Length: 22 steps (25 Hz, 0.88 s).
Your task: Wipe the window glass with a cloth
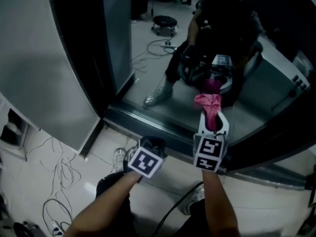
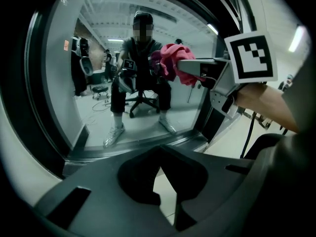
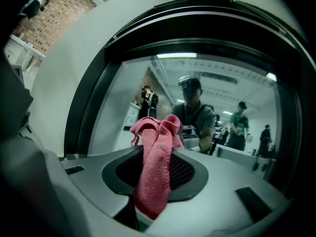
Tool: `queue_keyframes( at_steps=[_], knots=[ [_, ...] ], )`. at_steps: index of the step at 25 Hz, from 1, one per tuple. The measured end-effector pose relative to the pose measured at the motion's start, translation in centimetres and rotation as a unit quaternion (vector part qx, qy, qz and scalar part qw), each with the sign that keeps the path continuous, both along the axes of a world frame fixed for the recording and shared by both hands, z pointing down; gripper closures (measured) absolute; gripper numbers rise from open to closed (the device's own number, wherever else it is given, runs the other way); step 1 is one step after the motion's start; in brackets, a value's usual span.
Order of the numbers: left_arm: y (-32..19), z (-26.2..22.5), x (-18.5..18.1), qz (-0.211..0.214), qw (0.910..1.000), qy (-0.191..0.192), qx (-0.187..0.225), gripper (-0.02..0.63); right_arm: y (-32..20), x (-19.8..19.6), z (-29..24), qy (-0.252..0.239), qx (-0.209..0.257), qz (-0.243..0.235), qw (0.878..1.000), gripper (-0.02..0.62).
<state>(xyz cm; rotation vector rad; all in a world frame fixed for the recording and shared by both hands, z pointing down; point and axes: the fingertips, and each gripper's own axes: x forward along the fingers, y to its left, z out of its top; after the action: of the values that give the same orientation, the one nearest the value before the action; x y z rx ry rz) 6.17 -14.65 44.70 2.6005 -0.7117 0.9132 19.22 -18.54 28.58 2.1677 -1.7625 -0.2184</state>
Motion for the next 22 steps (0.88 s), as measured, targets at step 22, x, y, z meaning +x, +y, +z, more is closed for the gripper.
queue_keyframes(
  at_steps=[22],
  knots=[
    [-2.6,8.5,2.3,-0.02,0.9979,-0.022,-0.057,0.601,-2.4,-2.9,17.9,0.049,-0.181,-0.187,0.964,0.479]
  ],
)
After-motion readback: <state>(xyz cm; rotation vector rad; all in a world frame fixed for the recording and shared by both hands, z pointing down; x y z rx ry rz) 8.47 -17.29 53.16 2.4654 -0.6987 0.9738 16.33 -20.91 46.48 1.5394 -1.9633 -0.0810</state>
